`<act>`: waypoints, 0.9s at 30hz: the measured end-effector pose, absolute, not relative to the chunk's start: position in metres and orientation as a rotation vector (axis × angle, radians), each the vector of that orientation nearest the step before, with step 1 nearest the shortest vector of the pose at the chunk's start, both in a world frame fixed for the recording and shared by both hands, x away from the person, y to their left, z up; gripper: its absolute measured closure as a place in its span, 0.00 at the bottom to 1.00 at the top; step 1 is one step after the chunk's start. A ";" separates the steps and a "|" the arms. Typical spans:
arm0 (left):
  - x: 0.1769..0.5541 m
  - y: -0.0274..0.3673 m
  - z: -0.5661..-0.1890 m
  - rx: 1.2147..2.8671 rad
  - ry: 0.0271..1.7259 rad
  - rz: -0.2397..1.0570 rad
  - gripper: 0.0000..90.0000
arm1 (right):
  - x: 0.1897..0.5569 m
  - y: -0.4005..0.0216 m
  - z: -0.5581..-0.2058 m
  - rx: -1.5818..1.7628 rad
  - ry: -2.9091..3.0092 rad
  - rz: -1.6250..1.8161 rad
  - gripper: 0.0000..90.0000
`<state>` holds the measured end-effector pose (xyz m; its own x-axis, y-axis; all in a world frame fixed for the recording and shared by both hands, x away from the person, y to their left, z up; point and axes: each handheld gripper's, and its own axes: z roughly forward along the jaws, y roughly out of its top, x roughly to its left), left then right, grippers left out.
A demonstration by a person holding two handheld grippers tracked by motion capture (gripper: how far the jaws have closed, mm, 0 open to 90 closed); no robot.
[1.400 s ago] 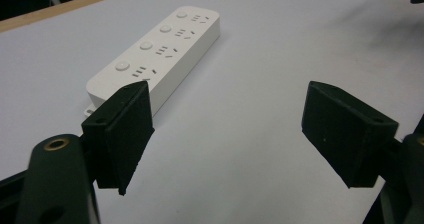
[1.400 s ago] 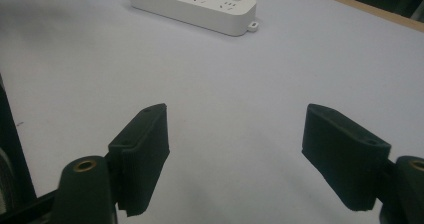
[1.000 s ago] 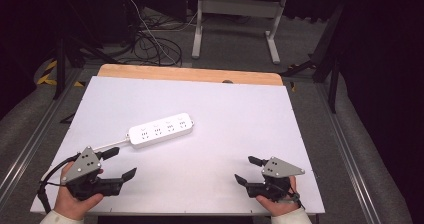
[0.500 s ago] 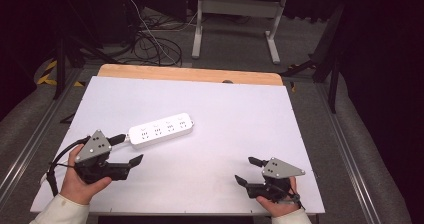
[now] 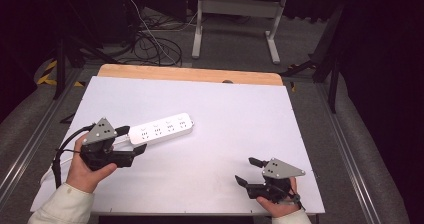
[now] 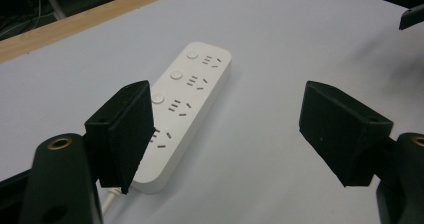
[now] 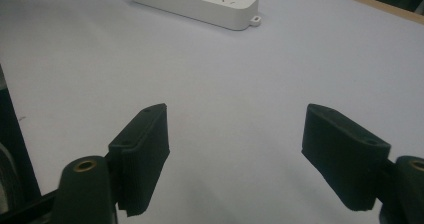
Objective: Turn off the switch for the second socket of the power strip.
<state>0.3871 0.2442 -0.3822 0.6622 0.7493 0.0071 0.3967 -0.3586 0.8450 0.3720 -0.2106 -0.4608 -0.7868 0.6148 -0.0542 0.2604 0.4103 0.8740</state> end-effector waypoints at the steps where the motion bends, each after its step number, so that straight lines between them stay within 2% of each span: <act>1: 0.387 0.244 -0.382 1.987 0.891 0.500 0.25 | 0.372 -0.211 -0.461 0.752 2.304 1.330 0.30; 27: 0.431 0.214 -0.375 2.029 0.921 0.558 0.27 | 0.373 -0.212 -0.462 0.756 2.303 1.336 0.30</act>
